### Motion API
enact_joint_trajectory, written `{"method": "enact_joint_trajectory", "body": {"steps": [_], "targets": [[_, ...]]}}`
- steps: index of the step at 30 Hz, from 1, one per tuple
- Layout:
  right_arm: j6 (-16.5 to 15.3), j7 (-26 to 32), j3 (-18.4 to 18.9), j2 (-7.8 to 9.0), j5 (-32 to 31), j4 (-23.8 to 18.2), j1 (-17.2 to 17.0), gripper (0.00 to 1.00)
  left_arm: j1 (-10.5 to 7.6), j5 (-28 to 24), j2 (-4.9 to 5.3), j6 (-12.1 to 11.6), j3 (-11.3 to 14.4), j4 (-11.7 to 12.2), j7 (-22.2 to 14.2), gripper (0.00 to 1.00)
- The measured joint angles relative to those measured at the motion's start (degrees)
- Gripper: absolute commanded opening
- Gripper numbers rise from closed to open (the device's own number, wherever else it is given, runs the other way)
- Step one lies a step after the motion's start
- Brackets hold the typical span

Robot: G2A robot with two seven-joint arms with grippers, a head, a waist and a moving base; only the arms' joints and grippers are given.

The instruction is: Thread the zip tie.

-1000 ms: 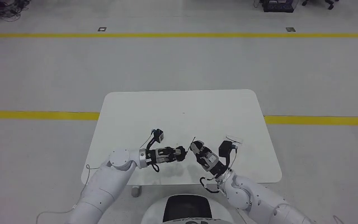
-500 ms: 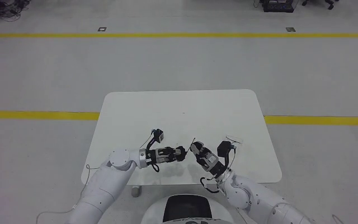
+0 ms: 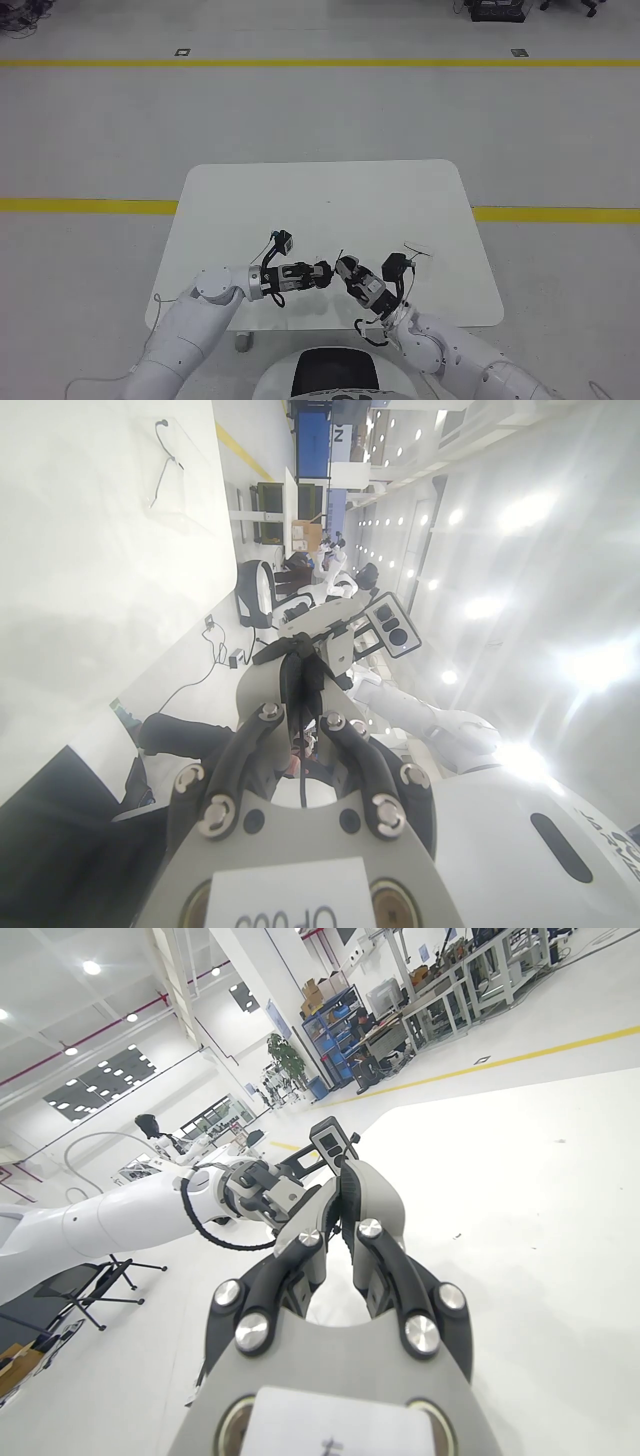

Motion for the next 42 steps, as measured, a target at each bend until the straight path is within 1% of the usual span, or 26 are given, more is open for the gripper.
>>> {"method": "enact_joint_trajectory", "body": {"steps": [1, 2, 3, 7, 11, 14, 19, 20, 22, 23, 24, 26, 27, 30, 32, 34, 36, 38, 39, 41, 42], "targets": [[0.0, 0.0, 0.0, -0.02, 0.0, 0.1, 0.0, 0.00, 0.00, 0.0, 0.00, 0.0, 0.0, 0.0, 0.0, 0.00], [0.0, 0.0, 0.0, -0.03, 0.0, 0.1, 0.0, 0.20, 0.00, 0.0, 0.00, 0.0, 0.0, 0.0, 0.0, 0.00], [0.0, 0.0, 0.0, -0.05, 0.1, 0.2, 0.0, 1.00, 0.00, 0.0, 0.00, 0.0, 0.0, 0.0, 0.0, 0.00], [0.0, -0.4, 0.3, 0.08, -0.1, 0.2, -0.7, 1.00, 0.00, 0.0, 0.00, 0.0, 0.0, 0.0, 0.0, 0.00], [0.0, -1.4, 0.5, 0.72, -0.7, -0.8, -1.7, 1.00, 0.00, 0.0, 0.00, 0.0, 0.0, 0.0, 0.0, 0.00], [0.0, -3.0, 0.5, 1.34, -1.0, -2.9, -2.5, 1.00, 0.00, 0.0, 0.00, 0.0, 0.0, 0.0, 0.0, 0.00], [0.0, -3.0, 0.5, 1.38, -1.0, -3.1, -2.5, 1.00, 0.00, 0.0, 0.00, 0.0, 0.0, 0.0, 0.0, 0.00], [0.0, -3.0, 0.5, 1.38, -1.0, -3.1, -2.5, 1.00, 0.00, 0.1, -0.03, 0.1, 0.1, -0.1, 0.3, 0.00], [0.0, -2.4, 0.5, 1.37, 0.0, -3.9, -2.8, 1.00, -0.26, -0.5, -0.19, 1.1, 0.7, -0.1, 2.5, 0.00], [0.0, -1.8, 0.6, 1.45, 1.5, -4.7, -3.0, 1.00, -0.49, -1.2, -0.25, 1.5, 0.9, 0.0, 3.2, 0.00], [0.0, -0.9, 0.9, 1.76, 4.5, -6.1, -3.2, 1.00, -0.72, -3.0, -0.34, 1.8, 1.1, 0.3, 3.3, 0.00], [0.0, 1.0, 1.1, 2.62, 9.3, -8.4, -3.4, 1.00, -1.10, -7.3, -0.46, 2.7, 1.1, 1.1, 0.8, 0.00], [0.0, 2.7, 1.2, 3.39, 12.5, -10.1, -3.4, 1.00, -1.45, -10.3, -0.50, 3.4, 1.1, 1.8, -1.4, 0.00], [0.0, 8.2, 2.1, 5.65, 20.6, -14.0, -3.4, 1.00, -2.57, -16.0, -0.66, 4.6, 1.3, 4.1, -5.9, 0.00], [0.0, 11.6, 3.2, 6.92, 25.5, -16.0, -3.6, 1.00, -3.27, -17.8, -0.78, 4.7, 1.6, 5.4, -7.1, 0.00], [0.0, 15.9, 5.2, 8.11, 31.5, -18.2, -4.0, 1.00, -3.92, -19.2, -0.97, 4.4, 2.2, 6.7, -7.9, 0.00], [0.0, 21.4, 8.1, 8.92, 37.8, -19.8, -4.8, 1.00, -4.52, -20.4, -1.14, 4.0, 2.7, 7.9, -8.4, 0.00], [0.0, 27.0, 11.3, 9.17, 43.5, -20.8, -5.9, 1.00, -4.91, -21.3, -1.28, 3.6, 3.2, 8.7, -8.8, 0.00], [0.0, 31.5, 13.8, 9.08, 47.6, -21.1, -6.8, 1.00, -5.17, -21.8, -1.36, 3.4, 3.4, 9.2, -9.0, 0.00], [0.0, 39.2, 18.2, 8.54, 53.9, -20.9, -8.4, 1.00, -5.49, -22.3, -1.45, 3.0, 3.8, 9.7, -9.4, 0.00], [0.0, 44.9, 21.5, 7.89, 58.1, -20.2, -9.6, 1.00, -5.66, -22.9, -1.51, 2.9, 4.0, 10.0, -9.7, 0.00]]}}
